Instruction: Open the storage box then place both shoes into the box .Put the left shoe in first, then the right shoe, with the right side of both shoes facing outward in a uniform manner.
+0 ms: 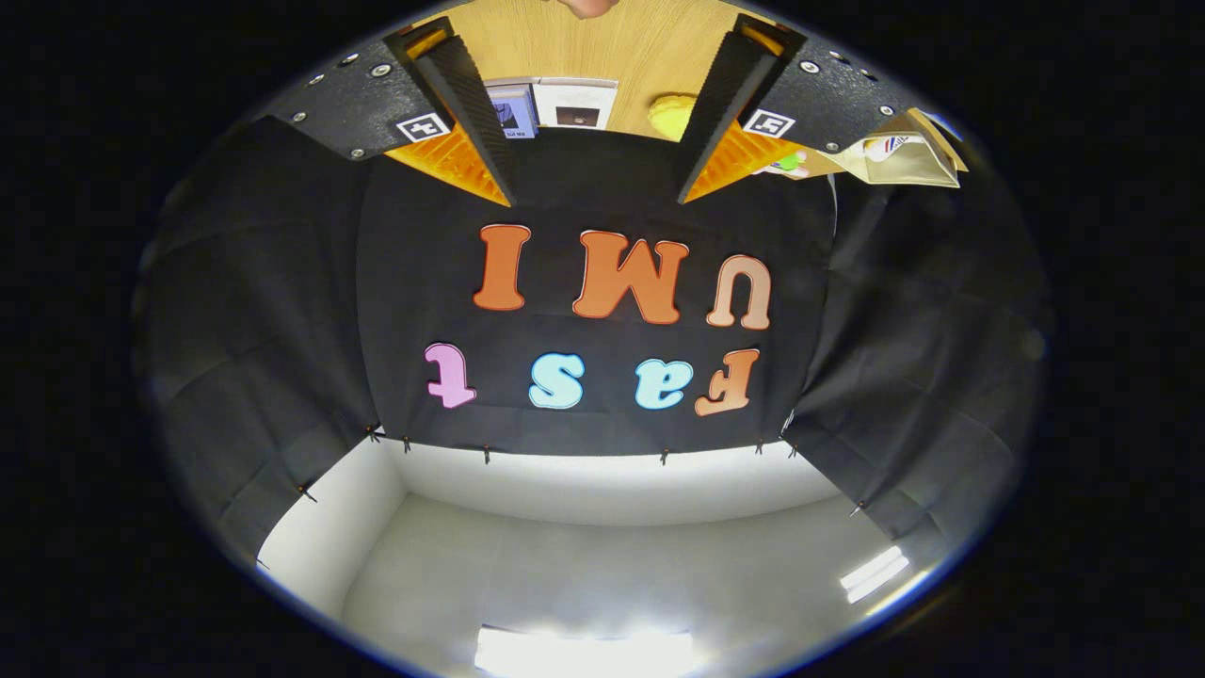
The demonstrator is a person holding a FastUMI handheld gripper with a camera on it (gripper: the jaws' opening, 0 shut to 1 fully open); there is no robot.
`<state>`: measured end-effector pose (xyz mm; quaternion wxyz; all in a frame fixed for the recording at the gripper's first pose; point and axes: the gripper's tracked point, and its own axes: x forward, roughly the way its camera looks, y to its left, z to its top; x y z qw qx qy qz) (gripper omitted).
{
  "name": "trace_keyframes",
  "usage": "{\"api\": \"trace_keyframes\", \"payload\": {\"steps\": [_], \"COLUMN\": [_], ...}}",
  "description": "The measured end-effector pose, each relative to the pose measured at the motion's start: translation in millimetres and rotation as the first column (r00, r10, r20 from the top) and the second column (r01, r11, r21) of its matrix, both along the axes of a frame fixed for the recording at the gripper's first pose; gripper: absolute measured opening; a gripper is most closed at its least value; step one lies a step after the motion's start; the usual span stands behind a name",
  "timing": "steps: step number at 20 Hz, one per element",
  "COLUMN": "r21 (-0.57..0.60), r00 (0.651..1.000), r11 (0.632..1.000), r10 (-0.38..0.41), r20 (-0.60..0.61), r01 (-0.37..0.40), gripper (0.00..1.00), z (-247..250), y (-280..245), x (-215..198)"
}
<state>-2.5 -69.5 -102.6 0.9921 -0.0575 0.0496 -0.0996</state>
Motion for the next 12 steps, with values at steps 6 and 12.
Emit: {"api": "trace_keyframes", "payload": {"steps": [6, 12], "r21": [0.006, 0.014], "r00": [1.0, 0.999], "r11": [1.0, 1.0], "r10": [-0.004, -0.01], "r20": [-0.017, -0.038], "r01": [0.004, 0.01], "gripper": [0.97, 0.98], "z": [-5.4, -9.6], "y": [1.7, 1.6], "x": [3.0, 4.4]}}
